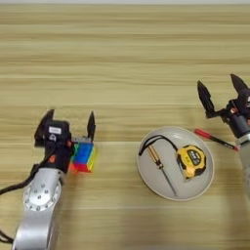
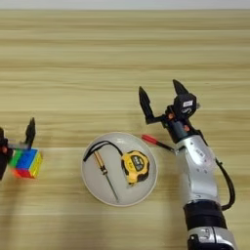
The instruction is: Move the objects on the table
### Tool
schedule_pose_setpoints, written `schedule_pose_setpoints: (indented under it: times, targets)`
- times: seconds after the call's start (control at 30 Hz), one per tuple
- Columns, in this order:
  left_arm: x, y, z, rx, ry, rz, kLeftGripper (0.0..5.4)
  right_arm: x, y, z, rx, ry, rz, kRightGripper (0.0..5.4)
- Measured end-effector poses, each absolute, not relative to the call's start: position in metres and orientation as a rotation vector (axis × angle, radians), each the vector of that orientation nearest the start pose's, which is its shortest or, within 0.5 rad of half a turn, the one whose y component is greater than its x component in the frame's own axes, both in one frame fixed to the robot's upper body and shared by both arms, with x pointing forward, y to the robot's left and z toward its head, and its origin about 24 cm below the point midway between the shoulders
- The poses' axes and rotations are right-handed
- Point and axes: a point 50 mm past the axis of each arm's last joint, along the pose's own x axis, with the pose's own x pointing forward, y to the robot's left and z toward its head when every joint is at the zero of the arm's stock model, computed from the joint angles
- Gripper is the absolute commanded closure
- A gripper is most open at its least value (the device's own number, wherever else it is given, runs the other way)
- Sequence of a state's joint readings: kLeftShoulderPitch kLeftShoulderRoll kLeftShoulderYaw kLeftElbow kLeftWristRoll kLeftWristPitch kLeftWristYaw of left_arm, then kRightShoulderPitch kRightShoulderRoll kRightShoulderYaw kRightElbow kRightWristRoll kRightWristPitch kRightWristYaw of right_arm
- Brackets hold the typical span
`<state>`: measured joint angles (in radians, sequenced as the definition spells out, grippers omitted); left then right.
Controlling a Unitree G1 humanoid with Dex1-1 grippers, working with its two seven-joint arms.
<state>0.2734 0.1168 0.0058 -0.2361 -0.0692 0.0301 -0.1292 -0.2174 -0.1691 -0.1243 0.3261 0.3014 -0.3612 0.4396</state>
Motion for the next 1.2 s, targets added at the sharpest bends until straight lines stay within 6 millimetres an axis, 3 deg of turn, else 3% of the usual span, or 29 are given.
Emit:
schedule_pose_setpoints:
  times: [0.37,0.63,1.2]
  targets:
    - [0.163,0.182,0.009,0.009,0.356,-0.157,0.00,0.288,-0.186,0.069,0.110,-0.313,0.225,0.01]
    - [0.164,0.184,0.008,0.014,0.363,-0.154,0.00,0.294,-0.197,0.080,0.130,-0.368,0.108,0.01]
    - [0.170,0.184,-0.006,0.001,0.408,-0.138,0.00,0.294,-0.196,0.078,0.124,-0.358,0.102,0.01]
